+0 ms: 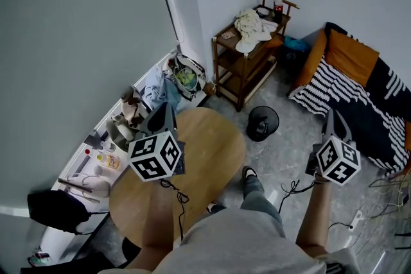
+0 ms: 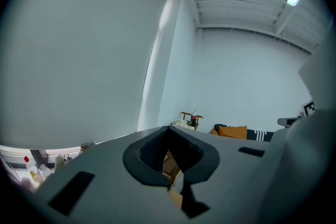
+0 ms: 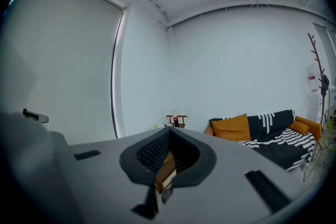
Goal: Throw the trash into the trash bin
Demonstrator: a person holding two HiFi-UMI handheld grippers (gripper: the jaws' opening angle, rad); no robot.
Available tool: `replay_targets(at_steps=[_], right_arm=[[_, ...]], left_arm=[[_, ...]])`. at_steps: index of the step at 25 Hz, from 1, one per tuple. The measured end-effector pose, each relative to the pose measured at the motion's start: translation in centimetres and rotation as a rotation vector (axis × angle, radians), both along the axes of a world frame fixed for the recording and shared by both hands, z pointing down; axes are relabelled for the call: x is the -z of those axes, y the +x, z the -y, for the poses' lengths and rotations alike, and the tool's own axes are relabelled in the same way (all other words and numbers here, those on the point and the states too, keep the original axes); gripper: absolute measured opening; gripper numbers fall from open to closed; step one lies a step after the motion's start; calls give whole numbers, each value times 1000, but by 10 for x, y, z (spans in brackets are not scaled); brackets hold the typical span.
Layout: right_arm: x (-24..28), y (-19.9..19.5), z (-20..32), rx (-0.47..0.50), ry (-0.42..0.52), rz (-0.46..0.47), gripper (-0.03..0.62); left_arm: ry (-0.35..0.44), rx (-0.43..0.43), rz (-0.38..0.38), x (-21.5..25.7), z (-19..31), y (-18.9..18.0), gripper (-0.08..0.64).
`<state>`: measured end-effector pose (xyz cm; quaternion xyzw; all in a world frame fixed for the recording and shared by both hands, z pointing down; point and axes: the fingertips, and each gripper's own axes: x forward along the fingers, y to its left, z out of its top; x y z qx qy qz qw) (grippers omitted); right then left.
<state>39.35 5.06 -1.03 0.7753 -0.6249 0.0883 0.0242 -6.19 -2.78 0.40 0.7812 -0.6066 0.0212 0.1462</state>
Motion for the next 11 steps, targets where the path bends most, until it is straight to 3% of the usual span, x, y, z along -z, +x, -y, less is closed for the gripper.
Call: replay_targets(at_steps=[11], right_arm=[[2,16,2,-30,-39,-21,3]], left_arm=[[-24,10,-12,-10,1,5,14]])
